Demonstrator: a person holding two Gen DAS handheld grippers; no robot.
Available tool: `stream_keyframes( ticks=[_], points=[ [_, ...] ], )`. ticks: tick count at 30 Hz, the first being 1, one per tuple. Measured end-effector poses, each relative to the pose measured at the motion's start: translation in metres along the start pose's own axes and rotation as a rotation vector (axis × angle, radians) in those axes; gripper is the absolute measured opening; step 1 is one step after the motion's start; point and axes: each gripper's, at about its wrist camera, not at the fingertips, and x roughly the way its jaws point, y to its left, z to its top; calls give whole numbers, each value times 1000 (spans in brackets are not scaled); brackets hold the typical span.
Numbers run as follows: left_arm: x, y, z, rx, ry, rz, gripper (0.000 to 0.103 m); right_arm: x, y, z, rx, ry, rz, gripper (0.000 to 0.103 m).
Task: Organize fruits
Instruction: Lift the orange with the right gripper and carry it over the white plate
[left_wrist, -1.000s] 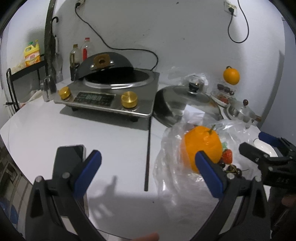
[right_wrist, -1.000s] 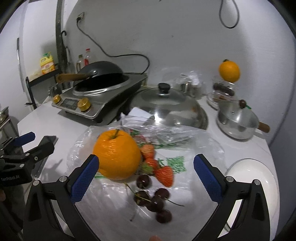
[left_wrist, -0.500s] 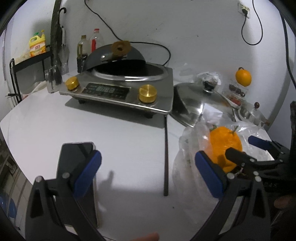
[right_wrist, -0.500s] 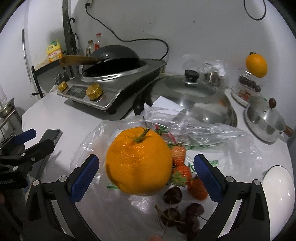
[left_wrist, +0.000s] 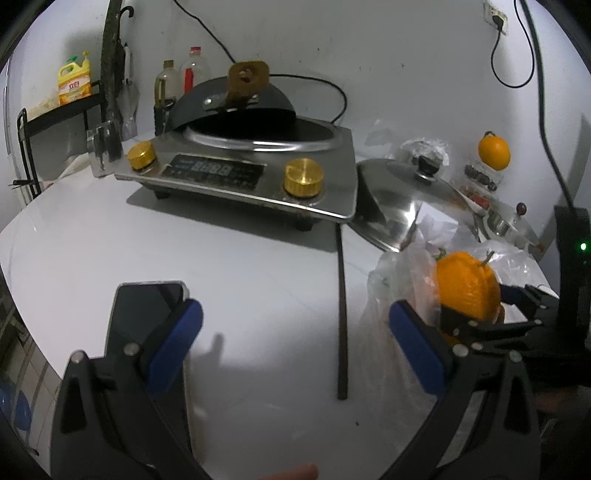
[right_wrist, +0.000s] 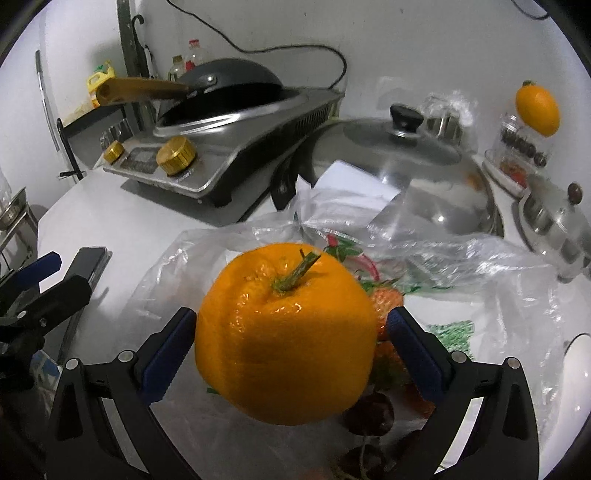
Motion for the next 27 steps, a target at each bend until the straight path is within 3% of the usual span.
stream_keyframes(
  ticks=[15,27],
  points=[
    [-5,-2,0,11,-5,3,102,-5,0,-7,-5,-16,21,95],
    [-26,-18,2,30,-37,-12,102,-46,-8,-3,22,-100,22,95]
  ],
)
